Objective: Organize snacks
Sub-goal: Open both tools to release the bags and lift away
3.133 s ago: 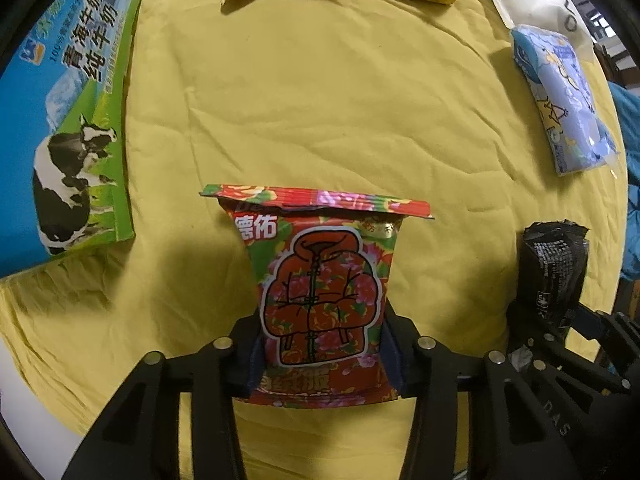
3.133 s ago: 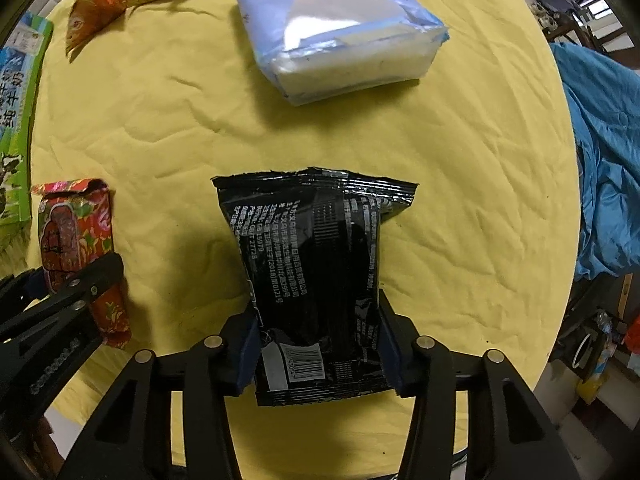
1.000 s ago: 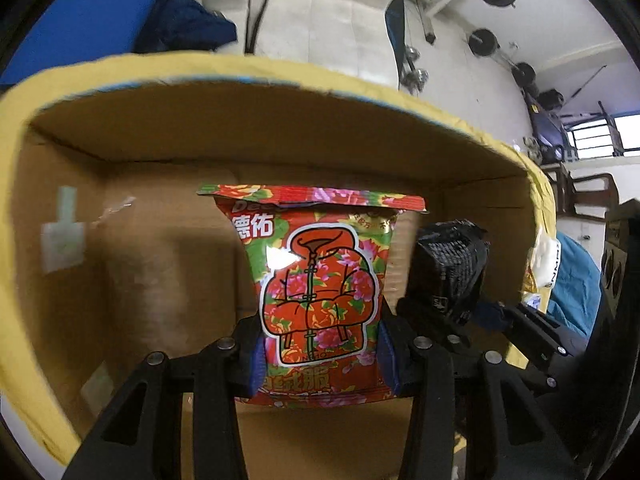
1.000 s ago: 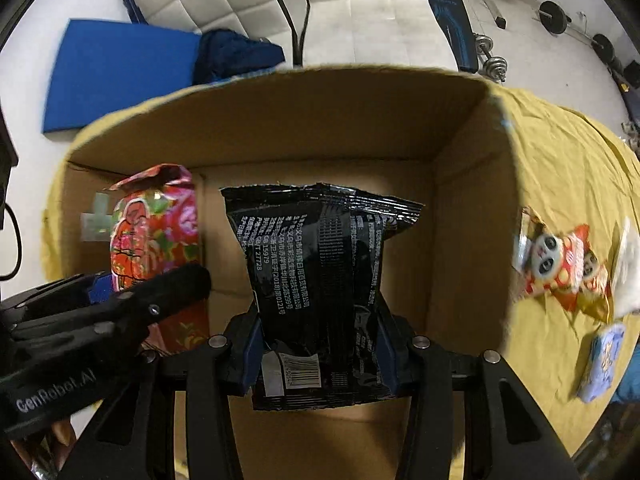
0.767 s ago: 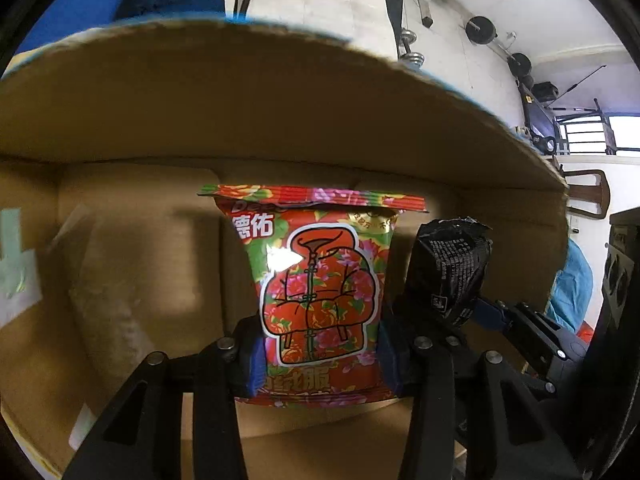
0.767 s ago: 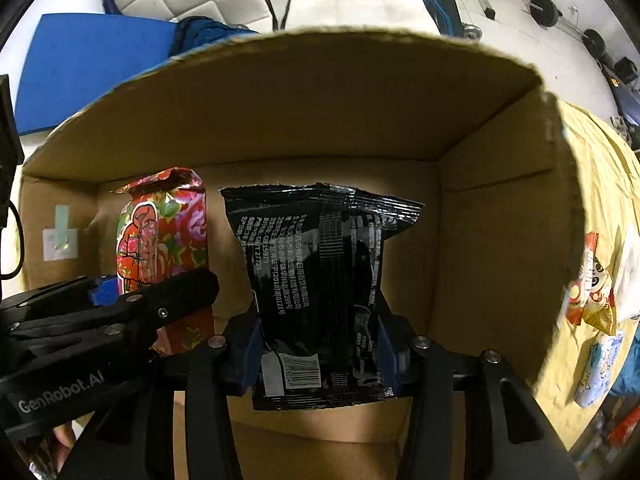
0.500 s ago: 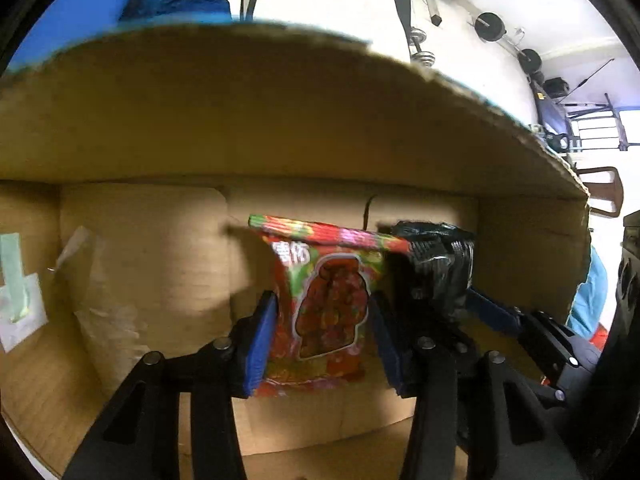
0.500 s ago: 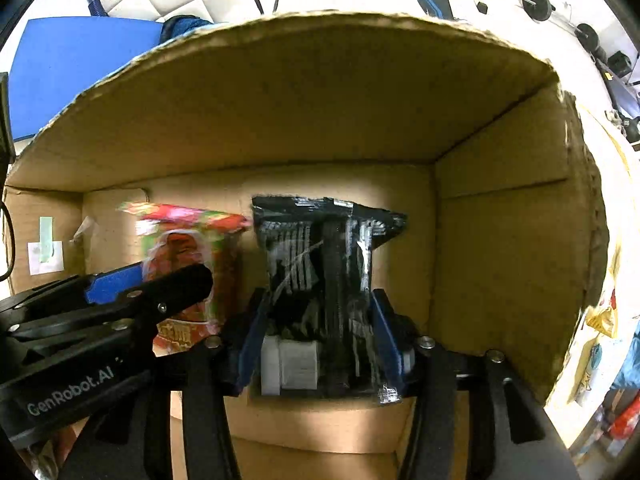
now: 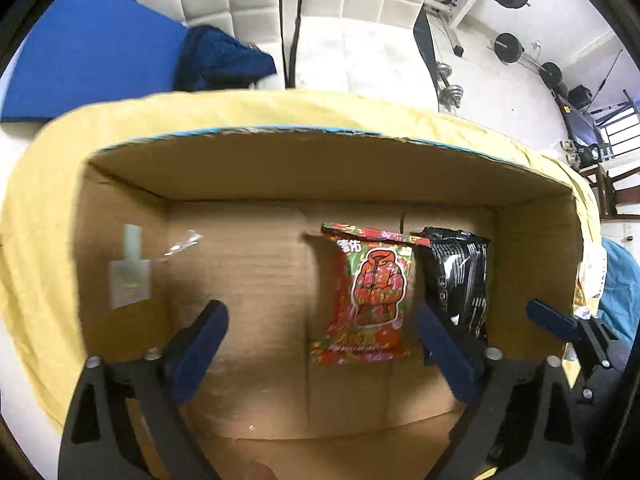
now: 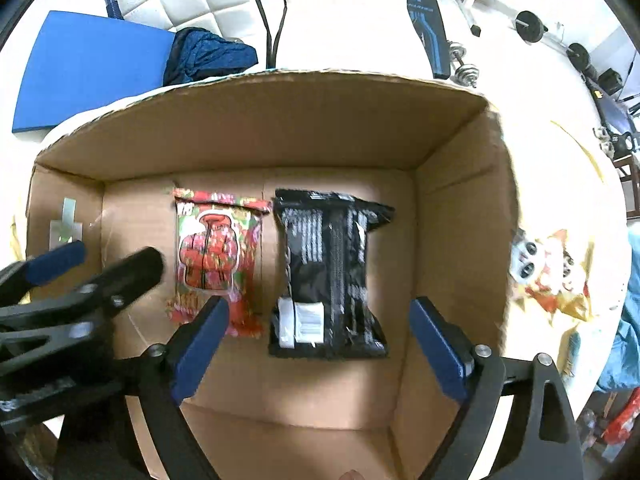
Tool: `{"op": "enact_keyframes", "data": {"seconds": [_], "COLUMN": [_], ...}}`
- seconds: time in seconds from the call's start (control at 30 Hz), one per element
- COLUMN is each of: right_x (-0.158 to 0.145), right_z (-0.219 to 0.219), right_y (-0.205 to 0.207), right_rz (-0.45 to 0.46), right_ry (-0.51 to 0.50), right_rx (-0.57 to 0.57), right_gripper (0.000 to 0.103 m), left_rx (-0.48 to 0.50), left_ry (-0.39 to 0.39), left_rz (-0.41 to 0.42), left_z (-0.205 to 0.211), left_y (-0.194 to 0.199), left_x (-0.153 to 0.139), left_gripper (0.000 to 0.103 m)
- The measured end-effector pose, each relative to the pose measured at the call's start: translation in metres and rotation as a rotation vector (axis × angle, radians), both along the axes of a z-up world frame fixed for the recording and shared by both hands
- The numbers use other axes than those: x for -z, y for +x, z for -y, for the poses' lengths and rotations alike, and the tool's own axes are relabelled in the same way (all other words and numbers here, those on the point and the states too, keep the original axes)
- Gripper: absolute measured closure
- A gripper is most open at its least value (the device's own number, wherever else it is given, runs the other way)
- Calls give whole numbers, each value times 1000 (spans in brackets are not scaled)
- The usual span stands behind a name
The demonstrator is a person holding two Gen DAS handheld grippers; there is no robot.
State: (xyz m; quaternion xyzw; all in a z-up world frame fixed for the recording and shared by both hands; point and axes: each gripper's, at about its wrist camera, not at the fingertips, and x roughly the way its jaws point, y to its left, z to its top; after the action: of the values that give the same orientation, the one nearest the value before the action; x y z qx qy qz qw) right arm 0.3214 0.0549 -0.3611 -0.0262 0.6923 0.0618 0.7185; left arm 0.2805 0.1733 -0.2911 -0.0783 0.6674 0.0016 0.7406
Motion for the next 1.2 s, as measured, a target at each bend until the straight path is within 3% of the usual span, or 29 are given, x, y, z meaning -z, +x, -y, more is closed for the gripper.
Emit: {"op": "enact_keyframes", "data": {"seconds": [0.1, 0.47, 0.63, 1.2], "right_x": [-13, -52, -68, -192], "right_z": [5, 39, 48, 91], "right_y": [-9, -44, -59, -143], "right_rz": [12, 65, 97, 289], "right_ry": [-23, -16, -11, 71], "right_rx": [-5, 12, 14, 0], "right_gripper": [0, 0, 0, 0], "left_rx": [-2, -4, 21, 3], "left_ry": [21, 10, 46, 92], "left_rz": [34, 91, 127, 351], "left_z": [-5, 9, 21, 45], "left_y": [-11, -33, -51, -140], "left_x": [-7, -27, -46, -165], "left_gripper": [1, 0, 0, 0]}}
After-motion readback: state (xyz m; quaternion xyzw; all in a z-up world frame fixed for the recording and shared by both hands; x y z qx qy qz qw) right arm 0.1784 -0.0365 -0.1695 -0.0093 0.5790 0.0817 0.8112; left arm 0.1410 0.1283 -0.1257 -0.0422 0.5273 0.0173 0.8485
